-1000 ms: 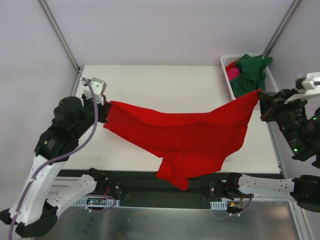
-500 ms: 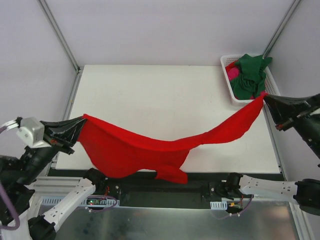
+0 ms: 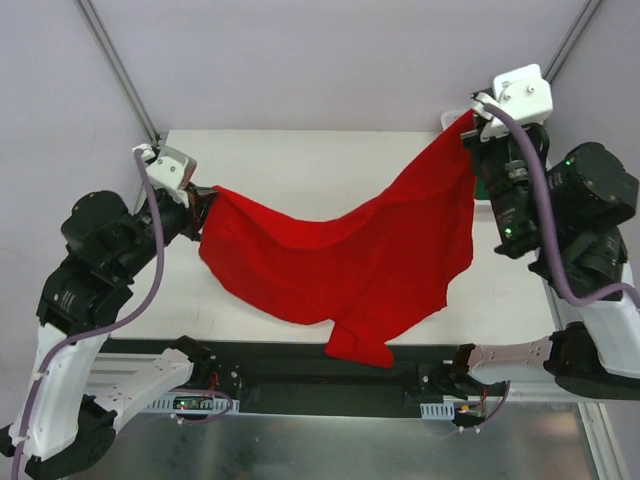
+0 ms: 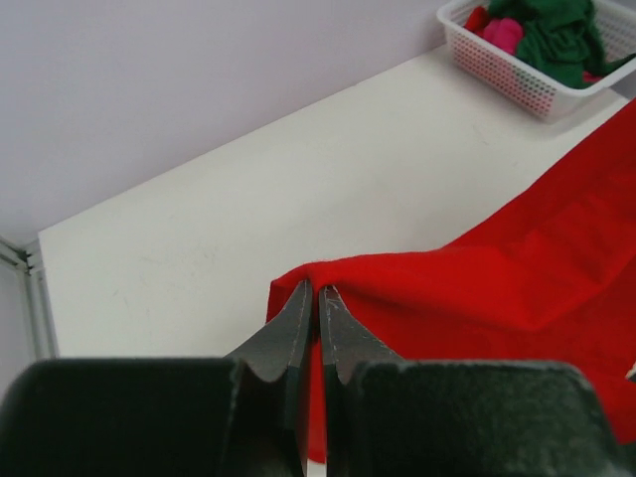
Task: Fold and stack the t-shirts
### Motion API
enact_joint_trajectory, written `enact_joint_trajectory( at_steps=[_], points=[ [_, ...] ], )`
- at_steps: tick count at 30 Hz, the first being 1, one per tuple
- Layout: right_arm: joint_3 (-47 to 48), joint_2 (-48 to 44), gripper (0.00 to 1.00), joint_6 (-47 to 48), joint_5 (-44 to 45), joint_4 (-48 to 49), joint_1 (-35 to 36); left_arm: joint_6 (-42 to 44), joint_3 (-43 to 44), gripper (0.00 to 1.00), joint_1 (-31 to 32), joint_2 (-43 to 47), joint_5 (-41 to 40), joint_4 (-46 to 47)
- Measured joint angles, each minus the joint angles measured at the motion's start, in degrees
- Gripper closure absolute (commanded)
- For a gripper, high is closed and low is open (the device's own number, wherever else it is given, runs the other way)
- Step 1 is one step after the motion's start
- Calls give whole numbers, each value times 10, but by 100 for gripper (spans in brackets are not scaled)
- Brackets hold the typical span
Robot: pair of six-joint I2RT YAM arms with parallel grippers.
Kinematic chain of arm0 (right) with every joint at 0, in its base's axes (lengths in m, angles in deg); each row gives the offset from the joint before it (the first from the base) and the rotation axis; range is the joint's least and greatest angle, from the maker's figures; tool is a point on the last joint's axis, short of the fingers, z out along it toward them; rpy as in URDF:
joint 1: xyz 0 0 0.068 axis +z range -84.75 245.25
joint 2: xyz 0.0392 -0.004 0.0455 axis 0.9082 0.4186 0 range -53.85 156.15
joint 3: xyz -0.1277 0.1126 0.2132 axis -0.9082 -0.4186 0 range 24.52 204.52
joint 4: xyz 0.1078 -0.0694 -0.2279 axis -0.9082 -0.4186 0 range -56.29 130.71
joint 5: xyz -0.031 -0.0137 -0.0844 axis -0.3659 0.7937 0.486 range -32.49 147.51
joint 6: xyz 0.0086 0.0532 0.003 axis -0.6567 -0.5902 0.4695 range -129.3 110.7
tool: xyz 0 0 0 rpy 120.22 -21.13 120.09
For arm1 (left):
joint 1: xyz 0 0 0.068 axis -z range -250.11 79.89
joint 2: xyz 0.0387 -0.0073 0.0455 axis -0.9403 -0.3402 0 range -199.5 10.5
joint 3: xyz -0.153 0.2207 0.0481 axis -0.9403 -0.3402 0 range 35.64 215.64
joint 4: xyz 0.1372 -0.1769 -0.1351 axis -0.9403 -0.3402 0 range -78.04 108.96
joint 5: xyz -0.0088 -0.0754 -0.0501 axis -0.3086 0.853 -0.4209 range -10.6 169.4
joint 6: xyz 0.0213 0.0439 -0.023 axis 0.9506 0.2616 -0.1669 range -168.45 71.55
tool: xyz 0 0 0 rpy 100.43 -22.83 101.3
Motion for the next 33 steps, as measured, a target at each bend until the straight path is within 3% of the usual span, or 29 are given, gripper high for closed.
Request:
enact_joint_trajectory(
  at_steps=[5, 13, 25, 33],
  points=[
    [-23, 25, 99, 50, 8, 68, -68, 30, -2, 100, 0, -50, -29, 31],
    [-20, 69, 99, 13, -34, 76, -188, 61, -13, 100, 0, -95, -45, 73],
    [92, 192, 99, -108, -239, -17, -286, 76, -9, 100, -16, -120, -23, 102],
    [157, 228, 99, -214, -391, -76, -395, 76, -6, 100, -48, -131, 12, 106]
  ],
)
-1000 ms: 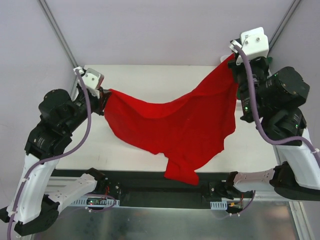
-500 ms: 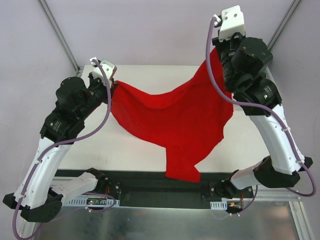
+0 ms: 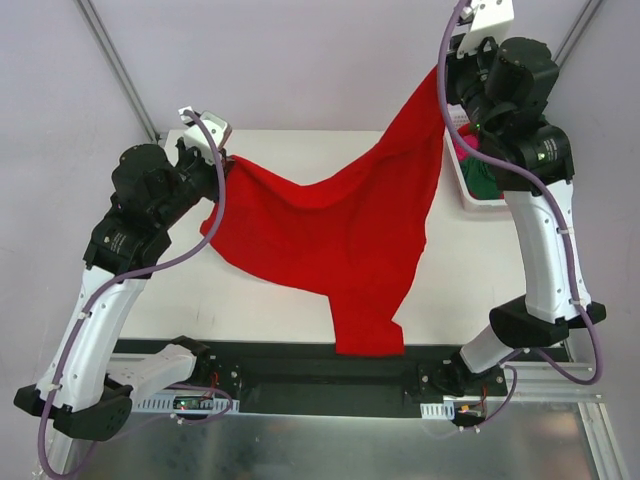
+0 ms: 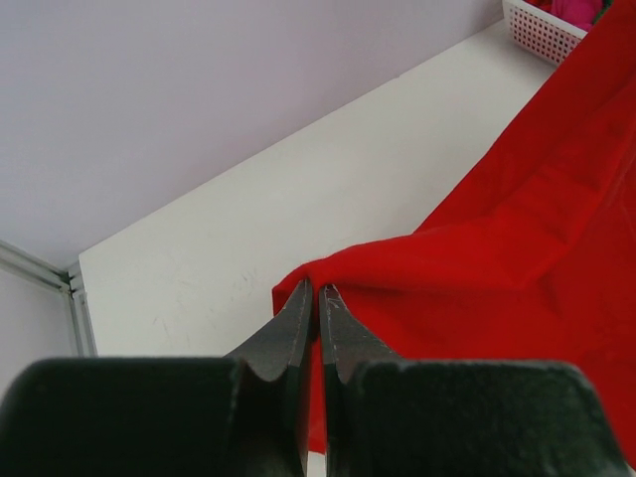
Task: Fold and stack the t-shirts
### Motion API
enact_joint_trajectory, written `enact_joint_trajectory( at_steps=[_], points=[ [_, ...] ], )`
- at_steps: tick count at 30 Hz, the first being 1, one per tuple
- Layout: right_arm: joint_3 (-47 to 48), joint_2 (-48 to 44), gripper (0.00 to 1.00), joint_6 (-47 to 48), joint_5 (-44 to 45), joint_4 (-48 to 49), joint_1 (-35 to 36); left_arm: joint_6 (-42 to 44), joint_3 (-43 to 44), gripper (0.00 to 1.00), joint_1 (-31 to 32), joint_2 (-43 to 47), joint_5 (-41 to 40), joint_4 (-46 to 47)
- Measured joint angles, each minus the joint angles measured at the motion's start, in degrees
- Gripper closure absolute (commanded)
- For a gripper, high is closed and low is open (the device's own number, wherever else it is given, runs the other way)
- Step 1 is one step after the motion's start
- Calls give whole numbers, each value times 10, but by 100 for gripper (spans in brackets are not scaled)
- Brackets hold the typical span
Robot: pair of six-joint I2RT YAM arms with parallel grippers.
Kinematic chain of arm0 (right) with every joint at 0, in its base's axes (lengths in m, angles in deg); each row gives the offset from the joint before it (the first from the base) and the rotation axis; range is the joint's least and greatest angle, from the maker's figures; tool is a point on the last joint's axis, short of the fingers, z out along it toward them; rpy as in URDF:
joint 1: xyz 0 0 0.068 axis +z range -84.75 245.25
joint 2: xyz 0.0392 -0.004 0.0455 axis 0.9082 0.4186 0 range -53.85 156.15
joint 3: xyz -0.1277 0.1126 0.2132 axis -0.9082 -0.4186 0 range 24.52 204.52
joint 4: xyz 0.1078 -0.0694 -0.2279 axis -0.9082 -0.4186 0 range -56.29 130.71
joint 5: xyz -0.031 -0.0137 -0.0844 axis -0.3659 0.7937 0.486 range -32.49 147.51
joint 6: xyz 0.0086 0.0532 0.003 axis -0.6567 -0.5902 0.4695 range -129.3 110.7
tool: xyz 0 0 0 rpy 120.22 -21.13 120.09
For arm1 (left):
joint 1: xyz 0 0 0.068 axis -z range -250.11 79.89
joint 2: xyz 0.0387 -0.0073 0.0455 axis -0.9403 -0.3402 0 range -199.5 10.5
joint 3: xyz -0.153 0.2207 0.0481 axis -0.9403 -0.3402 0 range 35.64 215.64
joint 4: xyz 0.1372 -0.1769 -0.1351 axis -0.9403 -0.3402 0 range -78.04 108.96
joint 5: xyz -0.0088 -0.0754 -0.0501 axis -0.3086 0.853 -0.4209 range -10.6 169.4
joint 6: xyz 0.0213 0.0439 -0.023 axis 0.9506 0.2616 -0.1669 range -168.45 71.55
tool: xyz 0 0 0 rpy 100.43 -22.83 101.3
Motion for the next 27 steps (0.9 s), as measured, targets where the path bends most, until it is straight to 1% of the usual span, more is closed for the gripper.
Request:
enact_joint_trajectory(
  at_steps=[5, 8, 14, 15, 16, 19, 21, 25, 27],
  points=[
    [2, 12, 99, -64, -96, -24, -63, -8, 0, 100, -16, -3, 22, 1],
    [-21, 14, 99, -92, -146, -30, -88, -14, 0, 100, -19, -5, 34, 1],
    [-90, -4, 99, -109, -179, -47, -94, -25, -3, 100, -19, -2, 59, 0],
    [-104, -15, 99, -110, -183, -54, -94, -33, -3, 100, -20, 12, 72, -5],
    [-120, -38, 98, -112, -188, -64, -94, -34, -3, 100, -20, 14, 73, -6],
    [-150, -121, 99, -119, -193, -71, -94, -50, -2, 100, -23, 57, 93, -22],
    [-164, -200, 99, -125, -197, -70, -94, -68, 9, 100, -23, 101, 106, -35],
    [-167, -371, 98, -137, -202, -45, -94, -101, 67, 100, -23, 191, 143, -45],
    [-152, -435, 99, -141, -204, -35, -94, -119, 100, 100, -23, 228, 162, -45]
  ],
)
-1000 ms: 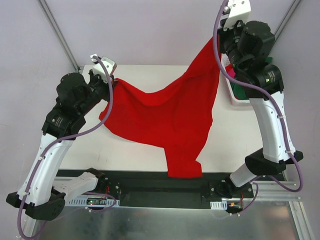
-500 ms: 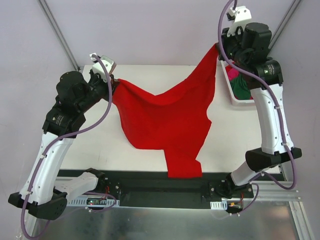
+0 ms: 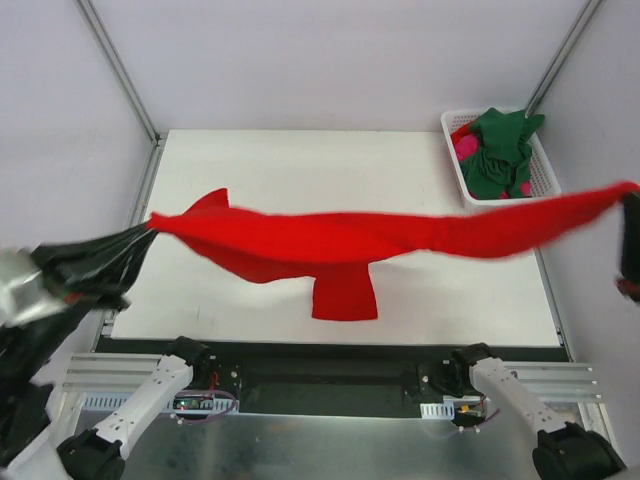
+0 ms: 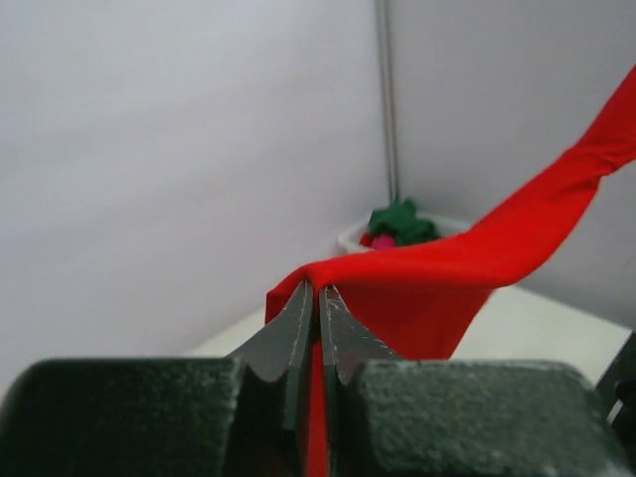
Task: Fold and stack the t-shirts
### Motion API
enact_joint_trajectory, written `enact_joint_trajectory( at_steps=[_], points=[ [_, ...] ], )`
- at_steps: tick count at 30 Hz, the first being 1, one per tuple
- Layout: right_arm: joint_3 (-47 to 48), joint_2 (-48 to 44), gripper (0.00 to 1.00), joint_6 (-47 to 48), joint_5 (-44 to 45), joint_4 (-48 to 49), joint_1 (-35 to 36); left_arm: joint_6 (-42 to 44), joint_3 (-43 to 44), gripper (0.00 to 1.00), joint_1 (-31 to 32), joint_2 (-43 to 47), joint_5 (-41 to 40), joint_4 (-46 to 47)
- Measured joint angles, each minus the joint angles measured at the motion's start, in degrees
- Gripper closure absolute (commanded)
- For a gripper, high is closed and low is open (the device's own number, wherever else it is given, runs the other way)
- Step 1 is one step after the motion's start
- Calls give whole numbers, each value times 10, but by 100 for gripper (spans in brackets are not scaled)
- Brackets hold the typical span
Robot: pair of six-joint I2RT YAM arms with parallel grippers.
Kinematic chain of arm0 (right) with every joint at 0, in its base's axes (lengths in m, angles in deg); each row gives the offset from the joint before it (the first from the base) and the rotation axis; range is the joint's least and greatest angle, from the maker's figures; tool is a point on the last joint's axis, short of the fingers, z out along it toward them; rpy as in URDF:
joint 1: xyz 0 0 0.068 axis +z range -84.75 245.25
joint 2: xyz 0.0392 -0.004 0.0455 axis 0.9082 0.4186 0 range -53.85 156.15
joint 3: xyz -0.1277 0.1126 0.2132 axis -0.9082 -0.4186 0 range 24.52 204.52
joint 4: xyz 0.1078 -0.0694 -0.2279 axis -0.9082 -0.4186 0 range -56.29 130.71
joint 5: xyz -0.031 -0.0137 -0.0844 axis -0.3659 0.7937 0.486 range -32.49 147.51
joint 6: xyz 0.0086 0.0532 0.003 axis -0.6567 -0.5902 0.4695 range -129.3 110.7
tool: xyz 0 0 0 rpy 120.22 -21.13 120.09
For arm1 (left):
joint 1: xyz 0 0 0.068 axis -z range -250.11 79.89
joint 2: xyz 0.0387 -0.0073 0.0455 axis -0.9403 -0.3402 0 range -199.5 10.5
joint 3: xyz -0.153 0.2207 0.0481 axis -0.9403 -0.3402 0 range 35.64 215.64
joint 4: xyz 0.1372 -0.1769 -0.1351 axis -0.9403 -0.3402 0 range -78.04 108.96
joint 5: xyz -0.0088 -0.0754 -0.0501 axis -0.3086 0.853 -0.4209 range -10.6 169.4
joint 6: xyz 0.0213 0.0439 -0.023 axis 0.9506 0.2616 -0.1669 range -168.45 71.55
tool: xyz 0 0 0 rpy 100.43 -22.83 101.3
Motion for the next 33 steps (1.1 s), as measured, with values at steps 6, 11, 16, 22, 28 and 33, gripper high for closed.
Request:
enact_joint_trajectory(
  at_steps=[6, 11, 16, 22, 28, 33],
  points=[
    [44, -91, 99, -7, -17, 46, 0, -40, 103, 100, 0, 59, 61, 6],
    [13, -83, 98, -9, -21, 65, 0, -27, 123, 100, 0, 60, 65, 16],
    [-35, -14, 99, 1, 12, 101, 0, 30, 48, 100, 0, 22, 24, 37],
    [-174, 106, 99, 11, 59, 154, 0, 79, -136, 100, 0, -127, -30, 125],
    [-399, 188, 99, -2, 76, 198, 0, 88, -354, 100, 0, -283, -73, 196],
    [-473, 262, 99, -21, 84, 219, 0, 87, -399, 100, 0, -370, -116, 244]
  ],
)
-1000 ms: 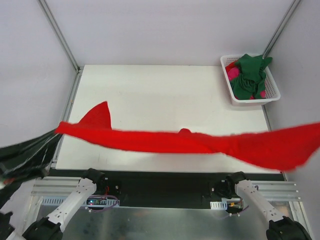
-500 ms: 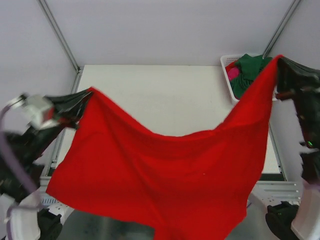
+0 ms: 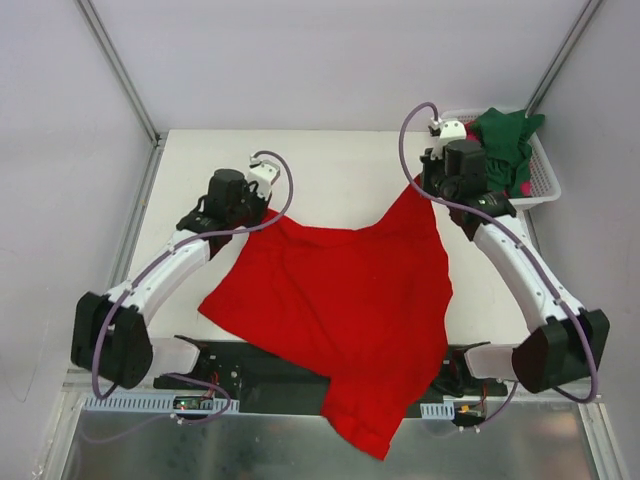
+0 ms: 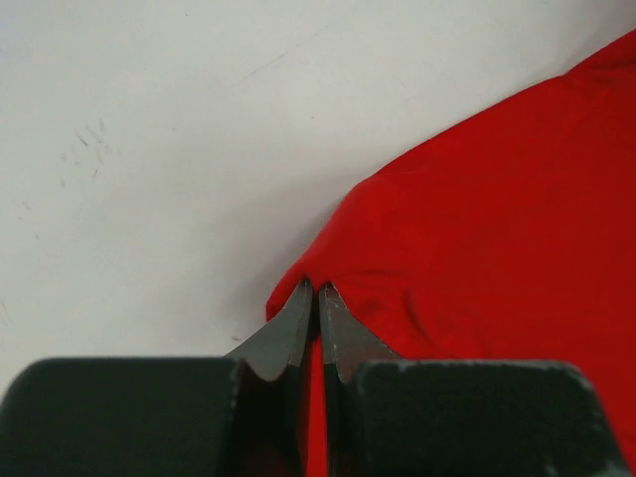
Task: Fold and stack the t-shirts
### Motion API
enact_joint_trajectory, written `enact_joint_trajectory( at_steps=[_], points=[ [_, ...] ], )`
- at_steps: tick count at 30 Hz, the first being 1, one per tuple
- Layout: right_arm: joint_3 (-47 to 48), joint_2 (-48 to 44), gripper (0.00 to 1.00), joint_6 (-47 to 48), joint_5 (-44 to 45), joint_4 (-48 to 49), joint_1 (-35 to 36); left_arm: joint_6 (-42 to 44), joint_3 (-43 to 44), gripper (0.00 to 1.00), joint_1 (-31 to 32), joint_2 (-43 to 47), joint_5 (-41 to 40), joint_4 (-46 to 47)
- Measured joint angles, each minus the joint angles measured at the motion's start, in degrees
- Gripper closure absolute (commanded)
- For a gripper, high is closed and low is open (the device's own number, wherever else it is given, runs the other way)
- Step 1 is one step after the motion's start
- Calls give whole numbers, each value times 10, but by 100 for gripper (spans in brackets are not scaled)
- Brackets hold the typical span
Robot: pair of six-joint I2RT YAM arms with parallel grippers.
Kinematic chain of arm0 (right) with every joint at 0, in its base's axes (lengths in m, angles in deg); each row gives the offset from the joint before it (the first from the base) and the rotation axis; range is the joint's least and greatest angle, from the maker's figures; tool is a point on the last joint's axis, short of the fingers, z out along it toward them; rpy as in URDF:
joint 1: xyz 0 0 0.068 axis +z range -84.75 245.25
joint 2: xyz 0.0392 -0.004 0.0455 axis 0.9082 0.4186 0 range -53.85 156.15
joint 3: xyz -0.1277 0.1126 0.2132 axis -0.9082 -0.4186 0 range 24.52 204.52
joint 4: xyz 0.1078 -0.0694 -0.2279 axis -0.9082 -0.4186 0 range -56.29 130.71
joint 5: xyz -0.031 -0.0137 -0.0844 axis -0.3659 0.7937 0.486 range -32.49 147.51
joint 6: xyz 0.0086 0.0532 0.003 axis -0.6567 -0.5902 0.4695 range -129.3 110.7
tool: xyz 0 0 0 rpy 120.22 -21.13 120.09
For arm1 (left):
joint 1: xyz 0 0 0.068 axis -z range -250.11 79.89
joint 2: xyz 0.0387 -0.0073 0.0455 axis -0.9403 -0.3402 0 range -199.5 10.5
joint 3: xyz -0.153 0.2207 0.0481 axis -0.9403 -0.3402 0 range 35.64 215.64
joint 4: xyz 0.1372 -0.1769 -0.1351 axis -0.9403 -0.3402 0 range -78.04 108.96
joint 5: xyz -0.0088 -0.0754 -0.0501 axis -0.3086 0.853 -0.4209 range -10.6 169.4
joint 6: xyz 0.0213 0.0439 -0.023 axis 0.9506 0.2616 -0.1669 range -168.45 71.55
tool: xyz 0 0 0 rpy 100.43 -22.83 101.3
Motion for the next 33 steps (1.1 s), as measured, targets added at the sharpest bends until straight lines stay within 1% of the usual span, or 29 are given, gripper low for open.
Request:
enact_joint_trajectory(
  at_steps=[4, 9, 19, 23, 27, 33],
  points=[
    [0, 59, 98, -14, 1, 42, 0, -3, 8, 100, -17, -82, -22, 57],
    [19, 110, 98, -19, 16, 61, 0, -5, 25, 100, -56, -146, -36, 78],
    [120, 196, 99, -17, 101, 65, 0, 7, 86, 100, -131, -217, -47, 93],
    [151, 231, 99, -14, 143, 64, 0, 16, 121, 100, -146, -251, -49, 97],
    [164, 253, 98, -13, 176, 64, -2, 31, 160, 100, -146, -287, -52, 101],
    [168, 256, 99, -13, 203, 61, -7, 43, 174, 100, -146, -309, -53, 101]
  ],
)
